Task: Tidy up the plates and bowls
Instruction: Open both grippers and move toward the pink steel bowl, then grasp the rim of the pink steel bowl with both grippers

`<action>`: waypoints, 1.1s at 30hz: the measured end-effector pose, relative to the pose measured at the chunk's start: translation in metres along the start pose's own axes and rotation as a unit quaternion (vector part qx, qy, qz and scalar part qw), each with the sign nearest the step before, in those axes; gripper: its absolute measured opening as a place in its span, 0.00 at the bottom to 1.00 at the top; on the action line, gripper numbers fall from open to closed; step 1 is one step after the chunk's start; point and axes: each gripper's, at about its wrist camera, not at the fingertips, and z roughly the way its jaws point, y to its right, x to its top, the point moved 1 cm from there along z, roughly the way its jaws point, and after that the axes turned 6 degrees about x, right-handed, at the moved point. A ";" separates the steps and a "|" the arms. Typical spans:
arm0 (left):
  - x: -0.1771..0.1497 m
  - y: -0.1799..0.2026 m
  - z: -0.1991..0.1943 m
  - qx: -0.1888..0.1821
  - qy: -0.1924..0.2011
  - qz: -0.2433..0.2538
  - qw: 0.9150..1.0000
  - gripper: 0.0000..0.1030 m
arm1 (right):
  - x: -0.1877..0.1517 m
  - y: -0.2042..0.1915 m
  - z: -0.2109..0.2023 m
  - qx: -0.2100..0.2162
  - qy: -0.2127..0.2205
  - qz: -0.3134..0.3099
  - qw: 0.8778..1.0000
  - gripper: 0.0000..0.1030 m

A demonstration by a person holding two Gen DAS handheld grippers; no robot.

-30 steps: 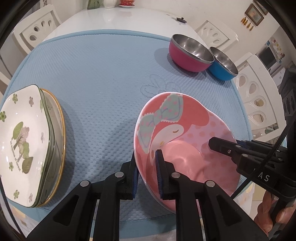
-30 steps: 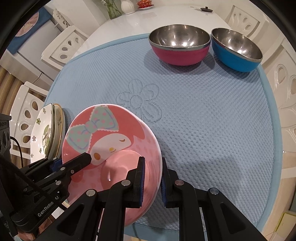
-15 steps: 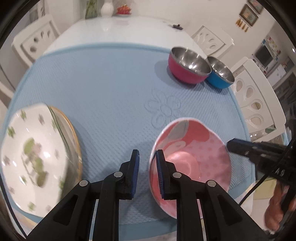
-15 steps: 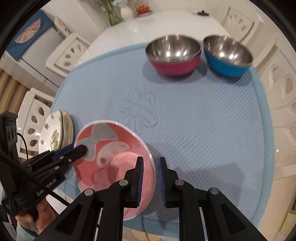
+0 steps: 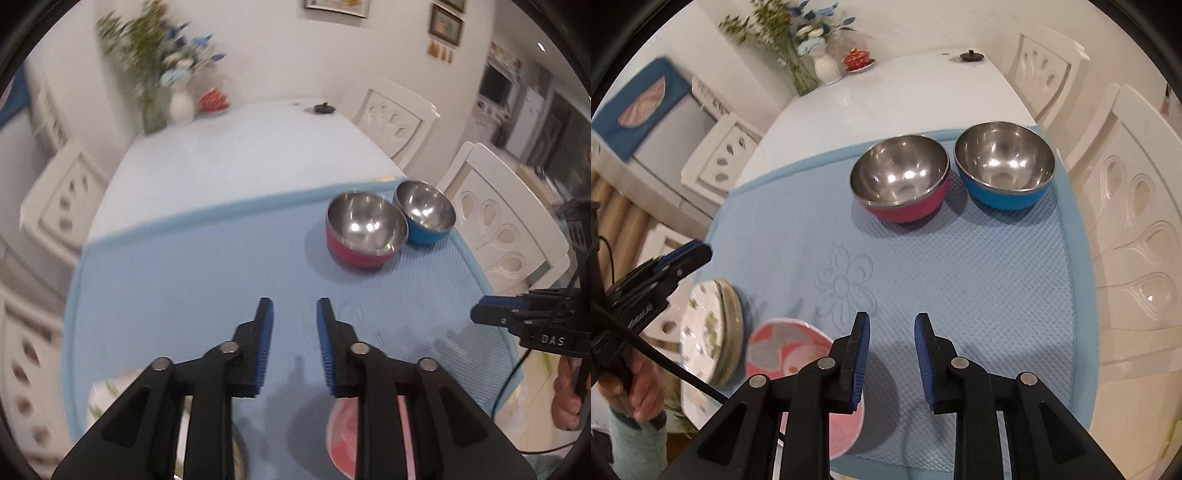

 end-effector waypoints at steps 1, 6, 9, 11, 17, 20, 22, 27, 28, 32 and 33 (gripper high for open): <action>0.011 0.000 0.000 0.004 0.006 0.014 1.000 0.26 | 0.006 0.005 -0.001 0.005 0.002 0.010 1.000 0.23; 0.066 0.000 0.001 0.025 0.020 0.085 0.996 0.26 | 0.017 0.017 -0.003 0.005 0.002 0.034 0.999 0.24; 0.075 0.000 -0.008 0.041 0.025 0.140 0.989 0.27 | 0.016 0.022 -0.007 0.010 0.004 0.047 0.999 0.24; 0.076 -0.003 -0.012 0.028 0.002 0.173 0.984 0.27 | 0.010 0.027 -0.012 0.003 -0.008 0.047 0.999 0.24; 0.079 0.008 0.004 -0.019 -0.093 0.257 0.962 0.27 | -0.008 0.033 -0.012 -0.003 -0.069 0.033 0.997 0.25; 0.090 0.020 0.035 -0.081 -0.094 0.202 0.972 0.27 | 0.000 0.031 0.002 0.019 -0.069 0.042 0.997 0.26; 0.095 0.024 0.067 -0.115 -0.091 0.129 0.981 0.27 | 0.012 0.030 0.016 0.030 -0.059 0.057 0.996 0.27; 0.097 0.049 0.147 -0.145 -0.118 0.085 0.979 0.27 | 0.058 0.030 0.055 0.059 -0.026 0.088 0.994 0.35; 0.099 0.052 0.159 -0.154 -0.125 0.073 0.977 0.27 | 0.066 0.030 0.063 0.058 -0.023 0.086 0.994 0.36; 0.102 0.053 0.185 -0.159 -0.131 0.050 0.977 0.27 | 0.089 0.041 0.091 0.046 -0.023 0.104 0.993 0.36; 0.102 0.052 0.188 -0.160 -0.130 0.050 0.977 0.27 | 0.091 0.044 0.095 0.043 -0.025 0.109 0.993 0.36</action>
